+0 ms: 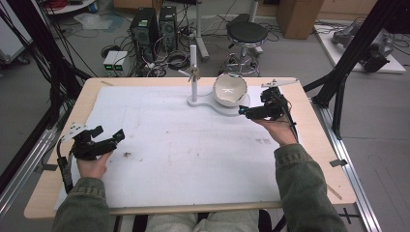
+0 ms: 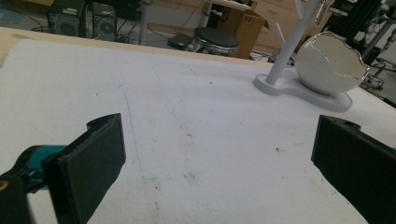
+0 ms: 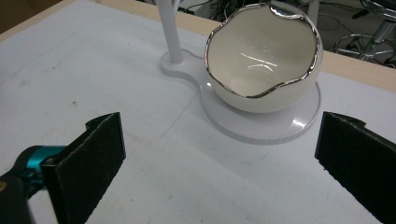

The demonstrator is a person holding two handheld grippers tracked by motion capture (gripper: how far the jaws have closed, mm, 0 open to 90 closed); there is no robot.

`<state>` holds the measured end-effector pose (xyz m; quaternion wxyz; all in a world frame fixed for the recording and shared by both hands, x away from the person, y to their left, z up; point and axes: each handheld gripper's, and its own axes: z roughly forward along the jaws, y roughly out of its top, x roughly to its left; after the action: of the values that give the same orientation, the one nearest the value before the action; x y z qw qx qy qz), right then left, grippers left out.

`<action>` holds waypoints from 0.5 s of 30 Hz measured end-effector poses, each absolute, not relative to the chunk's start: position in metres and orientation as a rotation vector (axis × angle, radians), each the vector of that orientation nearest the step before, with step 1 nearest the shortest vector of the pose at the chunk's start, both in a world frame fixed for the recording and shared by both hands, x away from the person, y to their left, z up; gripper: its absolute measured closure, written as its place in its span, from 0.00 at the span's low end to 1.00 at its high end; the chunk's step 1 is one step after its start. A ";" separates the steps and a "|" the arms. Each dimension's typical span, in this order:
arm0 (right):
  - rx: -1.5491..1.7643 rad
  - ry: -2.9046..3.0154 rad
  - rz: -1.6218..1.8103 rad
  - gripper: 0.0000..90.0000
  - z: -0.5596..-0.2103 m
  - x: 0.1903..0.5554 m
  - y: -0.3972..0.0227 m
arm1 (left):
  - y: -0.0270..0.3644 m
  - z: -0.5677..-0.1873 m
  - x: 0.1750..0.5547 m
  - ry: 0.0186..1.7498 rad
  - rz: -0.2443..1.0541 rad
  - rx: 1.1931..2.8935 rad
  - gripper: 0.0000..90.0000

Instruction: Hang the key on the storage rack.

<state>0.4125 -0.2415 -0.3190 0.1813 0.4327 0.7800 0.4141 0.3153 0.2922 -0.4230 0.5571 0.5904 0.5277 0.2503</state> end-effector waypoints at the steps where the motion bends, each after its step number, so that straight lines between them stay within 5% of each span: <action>1: 1.222 2.202 1.168 0.01 -0.321 0.411 -0.242 | 0.292 -0.423 0.315 1.246 0.589 1.395 0.04; 15: 1.260 2.184 1.177 0.01 -0.347 0.392 -0.254 | 0.291 -0.423 0.316 1.249 0.587 1.406 0.04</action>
<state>0.3917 -0.2536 -0.3465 0.1786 0.4456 0.7723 0.4161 0.3155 0.2913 -0.4234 0.5527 0.5949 0.5281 0.2484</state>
